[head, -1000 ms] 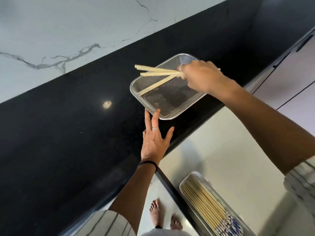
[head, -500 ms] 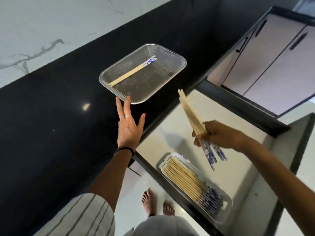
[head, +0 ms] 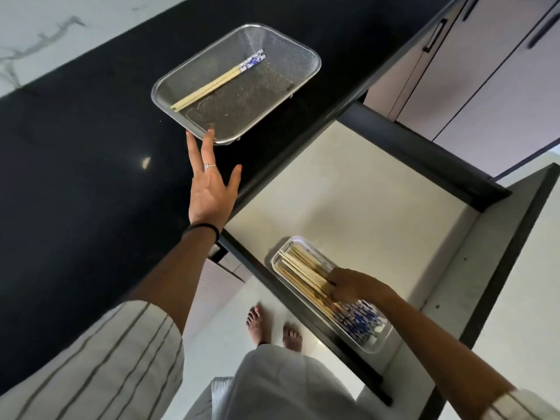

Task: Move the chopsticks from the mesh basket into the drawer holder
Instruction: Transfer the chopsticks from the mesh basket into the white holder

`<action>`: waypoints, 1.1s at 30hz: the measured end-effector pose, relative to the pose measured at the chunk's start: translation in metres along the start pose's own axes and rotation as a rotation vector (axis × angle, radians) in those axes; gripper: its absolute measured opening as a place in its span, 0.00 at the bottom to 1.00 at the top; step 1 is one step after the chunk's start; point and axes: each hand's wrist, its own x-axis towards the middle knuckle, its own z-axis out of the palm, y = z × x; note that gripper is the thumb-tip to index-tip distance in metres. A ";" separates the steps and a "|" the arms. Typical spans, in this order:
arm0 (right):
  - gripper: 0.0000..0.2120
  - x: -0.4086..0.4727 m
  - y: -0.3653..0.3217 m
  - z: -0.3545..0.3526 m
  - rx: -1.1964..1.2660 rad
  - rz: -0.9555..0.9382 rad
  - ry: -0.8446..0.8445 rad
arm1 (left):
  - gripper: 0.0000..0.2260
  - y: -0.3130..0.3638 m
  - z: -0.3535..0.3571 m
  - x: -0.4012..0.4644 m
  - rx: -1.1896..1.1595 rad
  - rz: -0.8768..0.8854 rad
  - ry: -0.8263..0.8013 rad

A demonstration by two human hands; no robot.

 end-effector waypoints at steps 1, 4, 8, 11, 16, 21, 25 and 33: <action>0.14 0.002 0.000 0.002 -0.030 -0.004 0.021 | 0.32 0.000 0.000 0.001 -0.001 0.002 0.002; 0.14 0.004 -0.001 0.010 -0.021 -0.006 0.079 | 0.32 -0.001 0.001 0.001 0.003 0.003 0.011; 0.09 0.006 0.002 0.020 0.027 0.031 0.117 | 0.32 -0.001 0.002 0.002 0.008 0.008 0.011; 0.11 0.006 0.006 0.020 0.031 -0.029 0.131 | 0.32 -0.002 0.003 0.003 0.012 0.008 0.014; 0.09 0.005 0.013 0.025 0.081 -0.025 0.218 | 0.32 -0.002 0.003 0.004 0.010 0.020 0.014; 0.11 0.001 0.010 0.034 0.092 0.029 0.298 | 0.31 -0.002 0.003 0.004 0.013 0.022 0.012; 0.14 0.000 0.011 0.044 0.018 0.052 0.375 | 0.31 -0.003 0.003 0.004 0.013 0.027 0.006; 0.18 -0.008 0.005 0.047 -0.039 0.020 0.466 | 0.31 -0.005 0.004 0.004 0.022 0.027 0.008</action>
